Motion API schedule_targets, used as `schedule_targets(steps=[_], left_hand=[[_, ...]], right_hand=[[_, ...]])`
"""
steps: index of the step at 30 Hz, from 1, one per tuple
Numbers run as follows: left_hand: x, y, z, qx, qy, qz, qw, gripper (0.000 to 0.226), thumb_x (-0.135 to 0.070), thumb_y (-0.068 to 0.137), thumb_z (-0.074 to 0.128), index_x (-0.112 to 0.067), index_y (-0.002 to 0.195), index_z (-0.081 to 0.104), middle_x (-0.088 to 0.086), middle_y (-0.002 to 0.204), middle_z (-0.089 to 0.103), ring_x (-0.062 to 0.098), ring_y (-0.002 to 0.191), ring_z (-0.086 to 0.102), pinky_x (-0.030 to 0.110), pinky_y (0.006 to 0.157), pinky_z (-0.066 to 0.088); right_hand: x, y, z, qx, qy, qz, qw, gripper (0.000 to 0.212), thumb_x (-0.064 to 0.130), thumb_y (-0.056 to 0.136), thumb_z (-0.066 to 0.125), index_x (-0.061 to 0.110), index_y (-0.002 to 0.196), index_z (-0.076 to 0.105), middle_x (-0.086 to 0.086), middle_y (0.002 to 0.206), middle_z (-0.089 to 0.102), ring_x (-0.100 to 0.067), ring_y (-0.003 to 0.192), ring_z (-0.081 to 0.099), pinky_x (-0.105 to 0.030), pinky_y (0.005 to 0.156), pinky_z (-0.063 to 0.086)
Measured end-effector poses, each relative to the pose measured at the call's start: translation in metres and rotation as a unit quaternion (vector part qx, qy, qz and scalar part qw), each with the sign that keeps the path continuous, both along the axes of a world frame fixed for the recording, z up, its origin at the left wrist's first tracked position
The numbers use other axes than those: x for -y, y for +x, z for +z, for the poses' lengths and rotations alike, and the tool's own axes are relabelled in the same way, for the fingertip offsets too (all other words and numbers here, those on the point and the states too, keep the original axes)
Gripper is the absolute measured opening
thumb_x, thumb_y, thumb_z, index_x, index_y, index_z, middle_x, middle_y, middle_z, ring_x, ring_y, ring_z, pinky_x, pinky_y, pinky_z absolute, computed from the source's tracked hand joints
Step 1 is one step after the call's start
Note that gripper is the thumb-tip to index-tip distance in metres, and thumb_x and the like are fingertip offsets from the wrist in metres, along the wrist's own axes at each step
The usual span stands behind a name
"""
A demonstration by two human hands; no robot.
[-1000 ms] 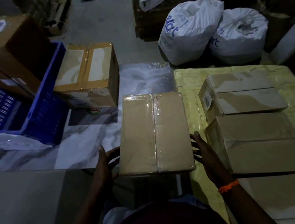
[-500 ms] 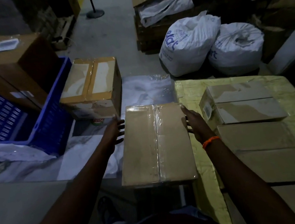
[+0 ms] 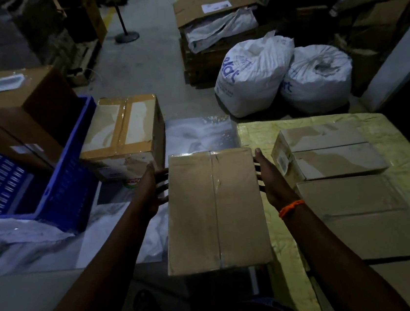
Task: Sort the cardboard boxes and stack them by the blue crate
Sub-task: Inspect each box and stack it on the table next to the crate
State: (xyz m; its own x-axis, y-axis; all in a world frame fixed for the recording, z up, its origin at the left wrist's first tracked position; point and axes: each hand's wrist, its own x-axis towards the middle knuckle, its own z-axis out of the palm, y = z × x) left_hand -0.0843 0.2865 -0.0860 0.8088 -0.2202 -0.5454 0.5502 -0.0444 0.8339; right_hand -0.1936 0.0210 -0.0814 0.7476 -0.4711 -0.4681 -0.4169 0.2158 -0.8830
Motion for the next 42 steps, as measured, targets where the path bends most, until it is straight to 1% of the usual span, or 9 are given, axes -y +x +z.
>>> schedule_targets(steps=[9,16,24,27,30,33,36,38,42], left_hand=[[-0.004,-0.030,0.060,0.153,-0.086,0.068,0.982,0.034,-0.049,0.103,0.042,-0.028,0.112,0.067,-0.009,0.115,0.072,0.011,0.117,0.062,0.033,0.088,0.051],[-0.004,-0.061,0.035,0.164,-0.058,0.126,0.977,0.030,-0.024,0.098,0.065,-0.017,0.127,0.061,0.006,0.132,0.065,0.022,0.122,0.062,0.050,0.104,0.053],[-0.001,-0.092,0.028,0.283,0.073,0.085,0.953,0.031,-0.025,0.095,0.068,-0.018,0.125,0.065,-0.009,0.118,0.072,-0.003,0.108,0.066,0.019,0.088,0.055],[0.001,-0.101,0.027,0.309,0.107,0.077,0.942,0.029,-0.024,0.095,0.068,-0.014,0.122,0.065,-0.011,0.115,0.070,-0.010,0.101,0.064,0.007,0.078,0.051],[-0.007,-0.098,0.028,0.315,0.116,0.057,0.940,0.040,-0.035,0.093,0.066,-0.019,0.129,0.059,-0.012,0.121,0.067,-0.009,0.106,0.063,0.015,0.086,0.054],[-0.021,-0.087,0.033,0.379,0.150,0.037,0.912,0.047,-0.040,0.098,0.062,-0.027,0.142,0.049,-0.008,0.137,0.057,0.000,0.121,0.057,0.021,0.092,0.050],[-0.041,-0.075,0.041,0.470,0.247,-0.021,0.847,0.045,-0.034,0.098,0.055,-0.032,0.142,0.050,0.003,0.153,0.045,0.017,0.136,0.048,0.022,0.097,0.043],[-0.056,-0.068,0.045,0.501,0.280,-0.076,0.816,0.049,-0.041,0.094,0.052,-0.033,0.142,0.052,0.000,0.156,0.043,0.018,0.141,0.043,0.039,0.104,0.047],[-0.075,-0.060,0.057,0.544,0.207,-0.180,0.793,0.058,-0.019,0.092,0.052,-0.017,0.150,0.047,0.000,0.160,0.041,0.019,0.149,0.036,0.056,0.113,0.041]], right_hand=[[0.000,0.000,0.043,0.150,-0.027,-0.043,0.987,0.052,0.059,0.104,0.040,0.022,0.132,0.064,0.006,0.126,0.072,-0.011,0.115,0.066,-0.034,0.087,0.053],[-0.017,-0.032,0.023,0.156,-0.028,-0.056,0.986,0.029,0.055,0.099,0.049,0.032,0.108,0.065,0.009,0.112,0.074,-0.013,0.114,0.068,-0.039,0.095,0.054],[-0.009,-0.048,0.022,0.176,-0.087,-0.096,0.976,0.020,0.044,0.105,0.053,0.029,0.100,0.065,0.005,0.105,0.074,-0.018,0.108,0.068,-0.047,0.101,0.055],[-0.003,-0.052,0.021,0.167,-0.106,-0.097,0.975,0.039,0.069,0.090,0.057,0.033,0.097,0.067,-0.003,0.111,0.073,-0.022,0.111,0.069,-0.053,0.102,0.054],[-0.006,-0.055,0.020,0.163,-0.132,-0.087,0.974,0.056,0.091,0.073,0.057,0.040,0.095,0.068,-0.004,0.109,0.073,-0.025,0.110,0.068,-0.055,0.099,0.054],[-0.022,-0.052,0.028,0.193,-0.157,-0.063,0.967,0.037,0.077,0.084,0.056,0.045,0.099,0.067,0.003,0.110,0.073,-0.020,0.109,0.068,-0.053,0.095,0.056],[-0.050,-0.048,0.042,0.234,-0.172,-0.010,0.957,0.032,0.058,0.096,0.053,0.036,0.112,0.068,0.006,0.114,0.072,-0.006,0.108,0.067,-0.027,0.086,0.055],[-0.070,-0.044,0.051,0.264,-0.181,0.053,0.946,0.027,0.044,0.101,0.053,0.032,0.121,0.067,0.009,0.122,0.071,0.002,0.112,0.064,-0.013,0.086,0.050],[-0.098,-0.030,0.052,0.305,-0.233,0.163,0.909,0.026,0.040,0.103,0.055,0.034,0.124,0.069,0.018,0.129,0.068,-0.004,0.125,0.060,-0.026,0.103,0.048]])
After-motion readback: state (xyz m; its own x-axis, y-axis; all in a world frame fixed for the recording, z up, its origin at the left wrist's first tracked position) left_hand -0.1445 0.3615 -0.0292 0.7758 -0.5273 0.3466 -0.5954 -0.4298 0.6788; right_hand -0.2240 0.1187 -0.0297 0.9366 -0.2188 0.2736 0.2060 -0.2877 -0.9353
